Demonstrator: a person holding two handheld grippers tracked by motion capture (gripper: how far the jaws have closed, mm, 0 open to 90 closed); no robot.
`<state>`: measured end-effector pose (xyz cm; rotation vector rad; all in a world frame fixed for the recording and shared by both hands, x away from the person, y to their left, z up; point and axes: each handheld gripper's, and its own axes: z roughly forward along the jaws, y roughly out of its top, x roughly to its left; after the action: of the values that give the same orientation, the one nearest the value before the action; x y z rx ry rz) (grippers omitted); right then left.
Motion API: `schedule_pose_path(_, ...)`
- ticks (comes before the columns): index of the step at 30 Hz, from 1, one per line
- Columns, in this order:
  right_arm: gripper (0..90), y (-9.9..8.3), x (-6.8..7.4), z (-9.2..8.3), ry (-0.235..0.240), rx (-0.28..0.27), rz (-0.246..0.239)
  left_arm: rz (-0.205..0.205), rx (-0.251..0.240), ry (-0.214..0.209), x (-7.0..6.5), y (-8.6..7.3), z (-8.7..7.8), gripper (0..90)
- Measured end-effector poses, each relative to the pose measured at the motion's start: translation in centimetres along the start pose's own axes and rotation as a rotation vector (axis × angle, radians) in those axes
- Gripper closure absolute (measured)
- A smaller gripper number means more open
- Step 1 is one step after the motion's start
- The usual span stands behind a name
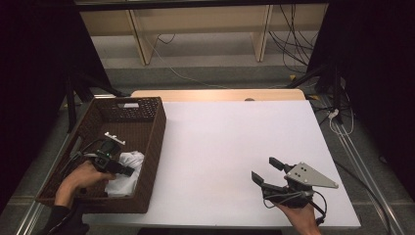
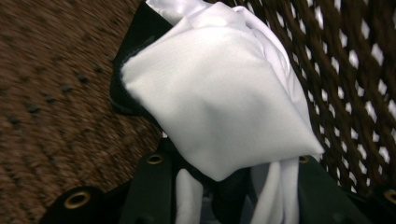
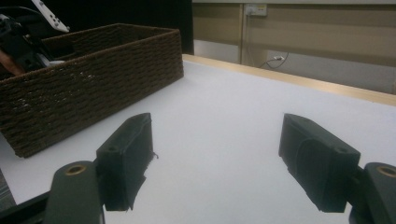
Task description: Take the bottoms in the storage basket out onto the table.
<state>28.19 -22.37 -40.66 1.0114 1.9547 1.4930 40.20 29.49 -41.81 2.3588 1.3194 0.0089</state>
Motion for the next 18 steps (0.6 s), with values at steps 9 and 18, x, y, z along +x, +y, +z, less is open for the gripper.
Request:
schedule_pose_path(9, 26.9, 0.0, 0.0, 0.0, 0.000, -0.003, -0.001, -0.123, -0.141, 0.060, 0.6, 0.2, -1.6, 67.2)
schedule_pose_path(18, 26.9, 0.0, 0.0, -0.1, -0.001, -0.003, -0.001, -0.161, -0.293, 0.073, 0.4, 0.3, -3.1, 67.3)
